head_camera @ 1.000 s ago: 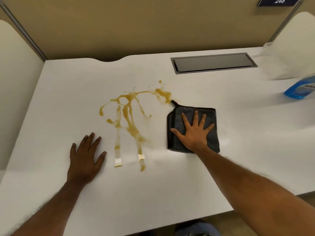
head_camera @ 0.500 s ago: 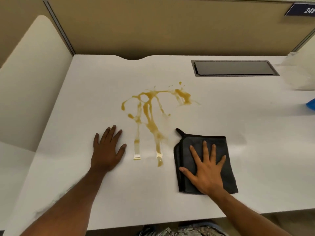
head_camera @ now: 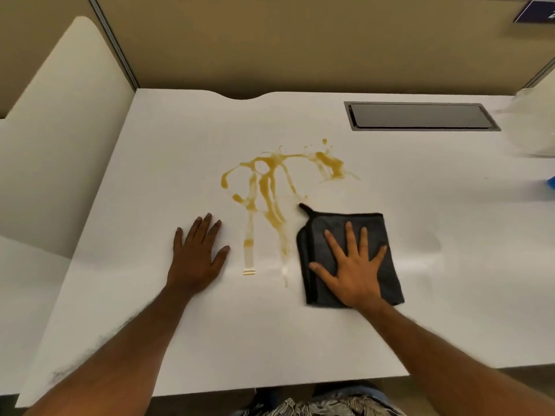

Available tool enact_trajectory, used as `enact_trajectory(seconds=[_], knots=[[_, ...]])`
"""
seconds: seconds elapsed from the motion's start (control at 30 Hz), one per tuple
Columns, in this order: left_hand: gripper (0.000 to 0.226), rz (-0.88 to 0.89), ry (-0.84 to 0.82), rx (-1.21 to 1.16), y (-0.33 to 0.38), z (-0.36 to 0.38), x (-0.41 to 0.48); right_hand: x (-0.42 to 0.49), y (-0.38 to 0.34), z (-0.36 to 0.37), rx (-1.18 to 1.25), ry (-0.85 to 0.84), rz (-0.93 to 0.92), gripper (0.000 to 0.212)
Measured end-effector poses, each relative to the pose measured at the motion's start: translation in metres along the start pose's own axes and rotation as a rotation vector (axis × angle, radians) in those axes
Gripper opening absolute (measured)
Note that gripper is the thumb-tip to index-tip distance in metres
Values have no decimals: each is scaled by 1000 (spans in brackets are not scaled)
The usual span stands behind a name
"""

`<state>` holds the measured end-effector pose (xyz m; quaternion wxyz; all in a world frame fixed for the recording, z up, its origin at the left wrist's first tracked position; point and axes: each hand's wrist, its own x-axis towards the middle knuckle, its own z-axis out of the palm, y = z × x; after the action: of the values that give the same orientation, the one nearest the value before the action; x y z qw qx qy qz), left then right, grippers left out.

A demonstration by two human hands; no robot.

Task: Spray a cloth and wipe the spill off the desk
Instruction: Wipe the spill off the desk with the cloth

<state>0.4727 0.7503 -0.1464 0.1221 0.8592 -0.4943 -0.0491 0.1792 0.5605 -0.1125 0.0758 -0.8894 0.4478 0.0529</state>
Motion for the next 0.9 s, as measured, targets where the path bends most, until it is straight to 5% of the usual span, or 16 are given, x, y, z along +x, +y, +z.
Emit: enact_trajectory(seconds=[0.23,0.47,0.7,0.9], knots=[[70,-34,7,66,-14,-3,-8,14,-93,6,-3,-38,-251,85],[69,-37,12,19,-13,-5,-11,41,-19,-1,-18,4,9,80],[71,-51,60,-20,-11,-6,-11,-28,-95,16,-36,-68,-310,84],[73,-45,34,-45,-11,-9,-11,59,-114,4,-22,-35,-263,77]])
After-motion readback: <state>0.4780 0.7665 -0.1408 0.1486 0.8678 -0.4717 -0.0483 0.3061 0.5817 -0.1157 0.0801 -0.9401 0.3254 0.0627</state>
